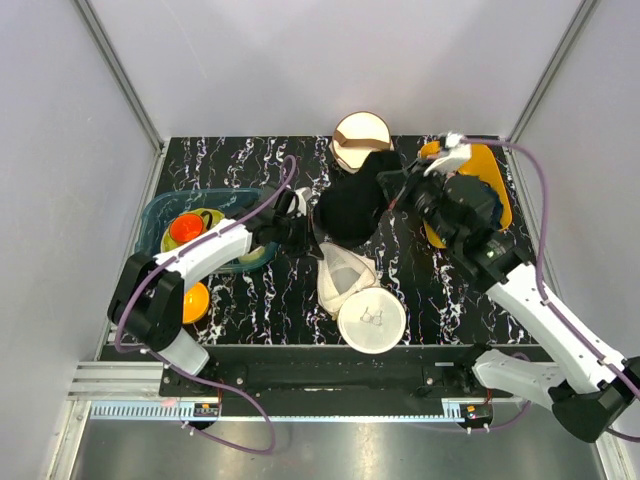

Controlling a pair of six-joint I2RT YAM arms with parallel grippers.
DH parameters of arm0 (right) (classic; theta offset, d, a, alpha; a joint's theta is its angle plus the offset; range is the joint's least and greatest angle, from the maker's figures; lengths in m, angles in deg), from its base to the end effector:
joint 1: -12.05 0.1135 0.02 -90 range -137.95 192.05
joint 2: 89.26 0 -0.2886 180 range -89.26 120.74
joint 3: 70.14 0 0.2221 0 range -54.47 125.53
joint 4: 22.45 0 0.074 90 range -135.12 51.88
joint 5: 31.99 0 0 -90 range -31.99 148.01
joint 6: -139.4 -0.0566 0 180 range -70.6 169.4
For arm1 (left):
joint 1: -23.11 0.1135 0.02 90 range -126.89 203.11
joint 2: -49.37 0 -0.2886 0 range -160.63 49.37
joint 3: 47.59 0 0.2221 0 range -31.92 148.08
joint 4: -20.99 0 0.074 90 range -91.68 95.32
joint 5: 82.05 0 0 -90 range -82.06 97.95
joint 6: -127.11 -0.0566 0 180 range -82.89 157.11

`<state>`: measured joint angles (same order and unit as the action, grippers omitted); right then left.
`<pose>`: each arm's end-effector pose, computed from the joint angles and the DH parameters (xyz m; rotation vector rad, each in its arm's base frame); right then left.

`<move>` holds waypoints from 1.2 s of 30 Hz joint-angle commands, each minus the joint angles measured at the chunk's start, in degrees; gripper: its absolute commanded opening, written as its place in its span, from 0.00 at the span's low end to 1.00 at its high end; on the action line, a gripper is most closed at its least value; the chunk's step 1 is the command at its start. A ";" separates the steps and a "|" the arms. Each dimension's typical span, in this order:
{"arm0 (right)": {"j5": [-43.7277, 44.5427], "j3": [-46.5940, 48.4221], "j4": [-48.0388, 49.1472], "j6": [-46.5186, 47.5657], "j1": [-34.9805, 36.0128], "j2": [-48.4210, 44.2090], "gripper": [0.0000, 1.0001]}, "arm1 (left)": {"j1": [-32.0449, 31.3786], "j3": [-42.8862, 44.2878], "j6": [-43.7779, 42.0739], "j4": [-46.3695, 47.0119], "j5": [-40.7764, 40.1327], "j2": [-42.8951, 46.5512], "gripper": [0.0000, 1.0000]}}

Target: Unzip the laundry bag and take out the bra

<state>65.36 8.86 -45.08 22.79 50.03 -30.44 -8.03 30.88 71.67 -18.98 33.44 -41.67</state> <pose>0.1692 0.1229 0.4315 -0.0630 1.6667 0.7618 0.2597 -0.1853 0.2544 0.1243 2.6590 -0.9925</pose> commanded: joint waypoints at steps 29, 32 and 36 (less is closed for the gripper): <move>-5.25 33.16 -9.63 -1.87 -42.02 50.31 0.00 | 0.02 -4.36 0.50 2.58 2.01 8.78 0.00; -4.37 34.23 -11.14 -1.87 -42.02 54.71 0.00 | -0.07 -4.80 0.50 2.85 2.01 8.69 0.00; -3.31 37.12 -13.86 -1.95 -42.46 61.22 0.00 | -0.24 -5.41 0.77 3.29 2.36 8.87 0.00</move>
<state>61.54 42.08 -55.50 21.26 7.78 25.15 -8.05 26.18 71.74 -18.54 34.40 -34.68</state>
